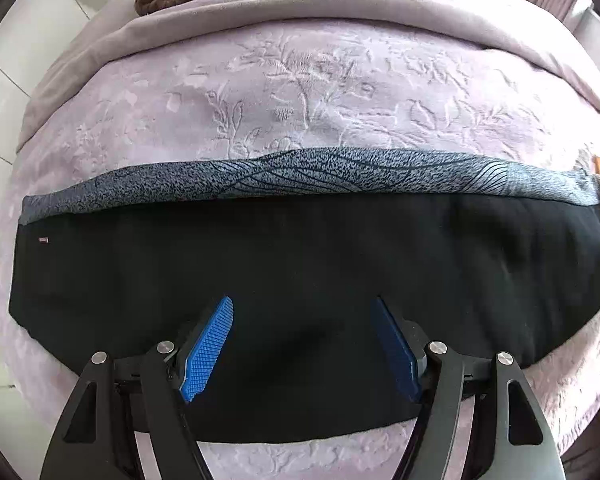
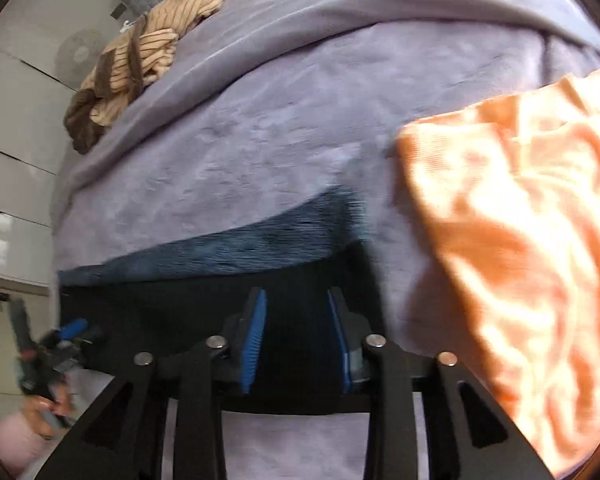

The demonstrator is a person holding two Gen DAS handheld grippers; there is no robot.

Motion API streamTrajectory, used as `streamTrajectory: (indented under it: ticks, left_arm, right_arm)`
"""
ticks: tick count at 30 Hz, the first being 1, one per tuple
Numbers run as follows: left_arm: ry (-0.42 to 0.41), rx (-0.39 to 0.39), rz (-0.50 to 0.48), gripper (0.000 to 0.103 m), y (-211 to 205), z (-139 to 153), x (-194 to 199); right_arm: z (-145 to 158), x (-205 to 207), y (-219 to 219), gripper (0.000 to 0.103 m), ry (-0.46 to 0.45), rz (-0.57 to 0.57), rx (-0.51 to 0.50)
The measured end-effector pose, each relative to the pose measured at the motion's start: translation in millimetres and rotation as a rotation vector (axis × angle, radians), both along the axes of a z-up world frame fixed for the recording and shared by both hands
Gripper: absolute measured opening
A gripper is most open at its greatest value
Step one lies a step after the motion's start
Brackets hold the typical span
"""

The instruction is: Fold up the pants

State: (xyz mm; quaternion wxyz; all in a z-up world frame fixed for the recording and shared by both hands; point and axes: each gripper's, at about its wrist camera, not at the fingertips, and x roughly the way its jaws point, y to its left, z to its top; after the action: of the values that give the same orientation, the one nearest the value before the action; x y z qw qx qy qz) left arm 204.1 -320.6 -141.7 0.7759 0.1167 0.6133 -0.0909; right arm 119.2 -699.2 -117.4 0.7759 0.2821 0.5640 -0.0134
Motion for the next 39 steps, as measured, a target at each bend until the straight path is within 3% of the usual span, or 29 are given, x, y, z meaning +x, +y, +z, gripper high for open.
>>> streamTrajectory:
  ticks: [2,5,6,8,10,12,16,18,22,23,25,28,31,35,39]
  left_arm:
    - [0.004,0.015,0.004,0.073,-3,-7,2]
    - [0.008,0.027,0.018,0.073,-9,-13,7]
    - [0.006,0.034,0.023,0.073,-10,-12,8]
    - [-0.011,0.017,0.034,0.073,-10,-4,8]
    - [-0.048,0.008,0.032,0.074,-10,4,9]
    - [-0.053,0.031,0.025,0.074,-12,1,16]
    - [-0.030,0.070,0.061,0.074,-8,-9,33]
    - [-0.054,0.039,0.069,0.074,-2,4,37]
    - [-0.118,0.079,0.045,0.074,6,14,46]
    - [-0.107,0.097,0.056,0.074,8,7,53]
    - [-0.082,0.087,0.087,0.074,10,-10,67]
    - [-0.132,0.114,0.092,0.076,4,-24,82]
    - [-0.150,0.132,0.078,0.076,2,-29,102]
    - [-0.142,0.124,0.140,0.076,21,-14,118]
    - [-0.147,0.117,0.160,0.076,56,19,97]
  right_arm:
    - [-10,0,-13,0.037,0.018,-0.002,-0.031]
    - [-30,19,-26,0.037,0.033,-0.009,0.006]
    - [-39,27,-25,0.032,0.043,0.001,0.029]
    - [-40,38,-20,0.012,0.033,0.018,0.057]
    - [-17,35,-19,0.011,-0.057,0.021,0.074]
    - [-9,40,-23,0.011,-0.076,0.007,0.045]
    - [-41,45,-33,0.013,0.055,-0.025,0.028]
    - [-46,42,-32,0.025,0.087,-0.044,0.009]
    - [-7,27,-28,0.027,0.007,-0.083,-0.078]
    - [9,21,-19,0.027,-0.057,-0.059,-0.081]
    - [16,26,3,0.027,-0.089,0.021,-0.028]
    - [-3,46,42,0.027,-0.036,0.137,-0.033]
    - [-44,60,56,0.026,0.047,0.135,-0.052]
    - [-45,63,38,0.024,0.037,0.027,-0.051]
    - [-15,43,27,0.036,0.026,0.008,-0.042]
